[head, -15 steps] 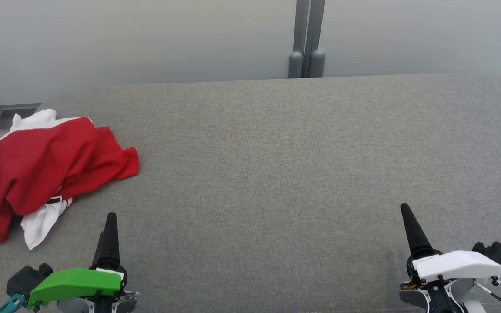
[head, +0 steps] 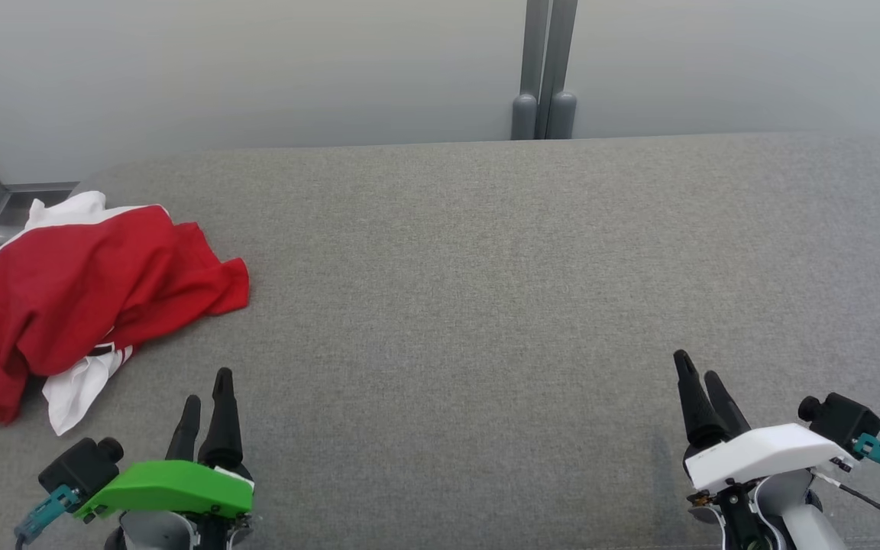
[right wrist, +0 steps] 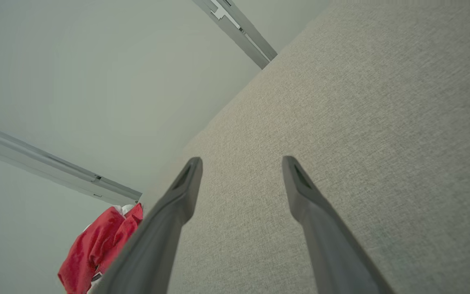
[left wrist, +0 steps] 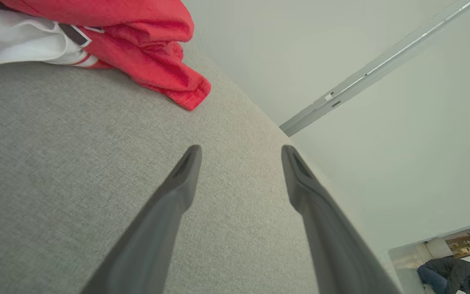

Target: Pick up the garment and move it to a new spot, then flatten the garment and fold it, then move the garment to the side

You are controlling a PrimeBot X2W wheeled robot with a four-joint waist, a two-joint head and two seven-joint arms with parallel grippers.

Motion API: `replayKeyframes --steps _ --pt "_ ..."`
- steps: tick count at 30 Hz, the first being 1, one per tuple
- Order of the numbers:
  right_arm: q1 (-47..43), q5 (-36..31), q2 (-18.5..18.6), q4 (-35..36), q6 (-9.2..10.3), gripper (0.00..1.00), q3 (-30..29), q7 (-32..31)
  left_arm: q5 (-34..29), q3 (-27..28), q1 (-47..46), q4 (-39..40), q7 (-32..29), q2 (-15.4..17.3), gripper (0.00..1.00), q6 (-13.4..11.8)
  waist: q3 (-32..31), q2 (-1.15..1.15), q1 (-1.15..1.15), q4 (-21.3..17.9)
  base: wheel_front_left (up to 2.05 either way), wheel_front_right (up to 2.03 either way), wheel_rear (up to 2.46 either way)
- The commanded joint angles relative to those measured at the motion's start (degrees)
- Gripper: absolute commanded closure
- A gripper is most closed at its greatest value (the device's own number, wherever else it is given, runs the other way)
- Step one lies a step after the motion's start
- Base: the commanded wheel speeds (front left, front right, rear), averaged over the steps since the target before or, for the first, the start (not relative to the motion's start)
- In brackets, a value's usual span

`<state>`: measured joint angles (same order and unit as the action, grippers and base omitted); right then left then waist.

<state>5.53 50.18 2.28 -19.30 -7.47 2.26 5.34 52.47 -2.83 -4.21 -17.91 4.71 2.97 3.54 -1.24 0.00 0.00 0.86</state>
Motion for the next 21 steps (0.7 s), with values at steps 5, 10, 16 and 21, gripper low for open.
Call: replayKeyframes --steps 5,10,16,21 --pt "2.02 -7.48 0.35 -0.54 -0.02 0.0 0.04 0.58 -6.61 -1.65 -2.35 -0.45 1.3 1.33 0.0 -1.26 -0.07 0.0 0.0 0.32 0.0 0.0 0.0" --pt "2.48 -14.17 0.39 -0.9 -0.02 0.0 0.0 0.11 -11.1 -2.81 -3.08 -1.83 2.15 1.86 0.0 -2.47 -0.12 0.0 0.0 0.44 0.0 0.0 0.0" --pt "2.62 -20.84 0.43 -0.98 -0.02 0.0 -0.05 -0.56 -15.67 -3.84 -3.71 -3.13 3.17 2.7 0.0 -3.71 -0.18 0.0 0.0 0.6 0.0 0.0 0.0" --pt "2.64 -24.28 0.46 -1.02 -0.02 0.0 -0.15 -0.75 -18.71 -4.41 -4.25 -3.78 3.86 3.19 0.0 -4.54 -0.36 0.0 0.0 0.78 0.0 0.0 0.0"
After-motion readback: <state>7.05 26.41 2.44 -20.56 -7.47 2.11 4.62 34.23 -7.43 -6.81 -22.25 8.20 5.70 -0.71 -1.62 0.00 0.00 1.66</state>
